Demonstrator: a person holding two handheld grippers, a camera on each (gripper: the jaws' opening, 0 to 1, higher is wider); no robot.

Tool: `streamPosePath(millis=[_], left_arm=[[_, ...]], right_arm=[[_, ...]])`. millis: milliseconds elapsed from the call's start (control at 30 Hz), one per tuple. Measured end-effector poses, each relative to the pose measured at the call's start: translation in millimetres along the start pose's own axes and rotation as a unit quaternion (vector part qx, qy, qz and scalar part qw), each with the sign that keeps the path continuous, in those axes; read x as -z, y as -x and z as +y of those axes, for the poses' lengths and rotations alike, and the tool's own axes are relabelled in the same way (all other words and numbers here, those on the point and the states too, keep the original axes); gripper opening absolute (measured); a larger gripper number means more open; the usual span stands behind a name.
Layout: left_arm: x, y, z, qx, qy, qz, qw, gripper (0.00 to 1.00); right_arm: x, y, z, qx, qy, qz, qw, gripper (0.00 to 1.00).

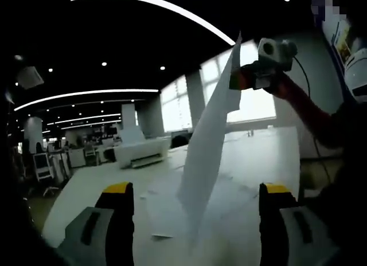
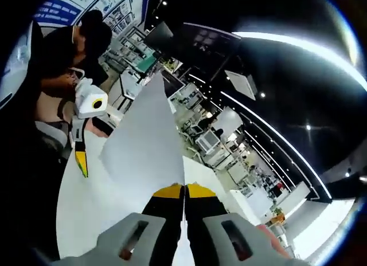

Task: Organize the stack of printing papers by aligning and flattening the scattered papers on the table

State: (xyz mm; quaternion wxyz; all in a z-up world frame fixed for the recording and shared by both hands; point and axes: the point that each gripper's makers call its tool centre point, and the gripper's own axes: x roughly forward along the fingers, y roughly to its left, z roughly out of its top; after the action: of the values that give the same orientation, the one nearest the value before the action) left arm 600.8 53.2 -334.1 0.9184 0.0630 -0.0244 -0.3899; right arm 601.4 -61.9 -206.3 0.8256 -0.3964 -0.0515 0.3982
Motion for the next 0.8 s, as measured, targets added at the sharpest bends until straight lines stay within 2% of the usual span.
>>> streamPosePath(millis=[500, 800], left_arm=[[1.0, -2, -3.4, 0.002, -0.003, 0.000, 1.0000, 0.92], [1.1, -3, -8.5, 0.012, -0.009, 0.000, 0.9999, 0.86]], right_arm=[[-16.2, -8, 21, -0.024, 0.016, -0.011, 0.9995, 0.00], [-25.7, -9, 34, -0.037, 0.024, -0.019, 0.9988, 0.00]])
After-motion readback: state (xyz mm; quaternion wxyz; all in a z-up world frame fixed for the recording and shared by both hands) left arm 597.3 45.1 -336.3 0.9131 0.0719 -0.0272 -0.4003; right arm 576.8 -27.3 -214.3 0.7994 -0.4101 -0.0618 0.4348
